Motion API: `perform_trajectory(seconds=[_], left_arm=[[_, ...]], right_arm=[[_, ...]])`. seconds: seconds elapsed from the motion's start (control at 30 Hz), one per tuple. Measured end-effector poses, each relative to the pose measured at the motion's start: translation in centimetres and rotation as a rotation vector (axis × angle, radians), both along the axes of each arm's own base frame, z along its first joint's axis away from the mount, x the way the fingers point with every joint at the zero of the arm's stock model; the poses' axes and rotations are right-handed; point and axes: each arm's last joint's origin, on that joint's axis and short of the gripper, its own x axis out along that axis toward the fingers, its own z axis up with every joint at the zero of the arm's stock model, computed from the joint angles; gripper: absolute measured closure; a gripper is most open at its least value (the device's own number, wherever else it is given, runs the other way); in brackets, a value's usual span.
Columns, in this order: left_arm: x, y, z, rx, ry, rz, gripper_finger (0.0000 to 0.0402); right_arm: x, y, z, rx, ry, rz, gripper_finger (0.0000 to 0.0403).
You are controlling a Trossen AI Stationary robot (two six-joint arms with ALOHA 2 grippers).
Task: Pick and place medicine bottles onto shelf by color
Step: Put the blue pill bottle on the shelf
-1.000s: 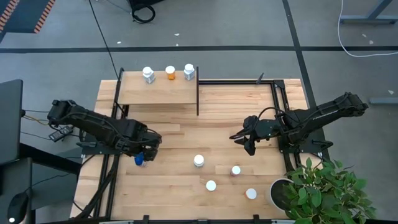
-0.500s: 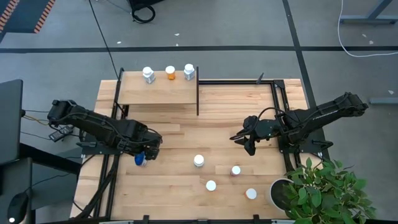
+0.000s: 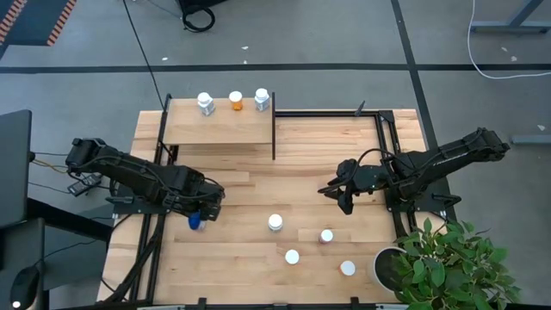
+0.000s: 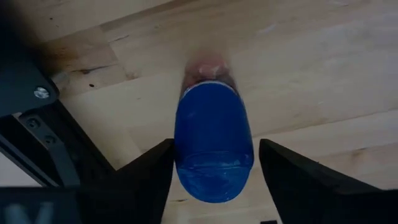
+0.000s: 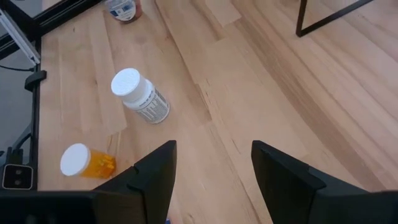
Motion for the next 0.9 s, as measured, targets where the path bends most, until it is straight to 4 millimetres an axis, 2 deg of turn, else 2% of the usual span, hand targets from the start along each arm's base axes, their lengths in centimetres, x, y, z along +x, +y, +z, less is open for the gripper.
perform_trajectory(seconds=[0.27, 0.47, 0.57, 0.67, 0.83, 0.9], left_arm=[[0.3, -0.1, 0.0, -0.02, -0.035, -0.024, 0.0211], [0.7, 0.2, 0.8, -0.039, -0.067, -0.045, 0.0206], [1.0, 0.8, 2.5, -0.037, -0.068, -0.07, 0.0204], [0.9, 1.9, 5.1, -0.018, -0.047, -0.108, 0.0212], [-0.2, 4.6, 9.9, 0.084, -0.001, -0.156, 0.0214], [-0.3, 6.1, 11.4, 0.129, -0.044, -0.162, 0.0207]], right_arm=[[0.0, 0.0, 0.0, -0.004, -0.001, -0.003, 0.0187], [0.0, 0.0, 0.0, -0.012, -0.002, -0.008, 0.0187], [0.0, 0.0, 0.0, -0.012, -0.002, -0.009, 0.0187], [0.0, 0.0, 0.0, -0.011, -0.002, -0.009, 0.0187], [0.0, -0.1, 0.0, -0.023, -0.002, -0.01, 0.0187], [0.0, -0.1, 0.0, -0.029, -0.004, -0.016, 0.0187]])
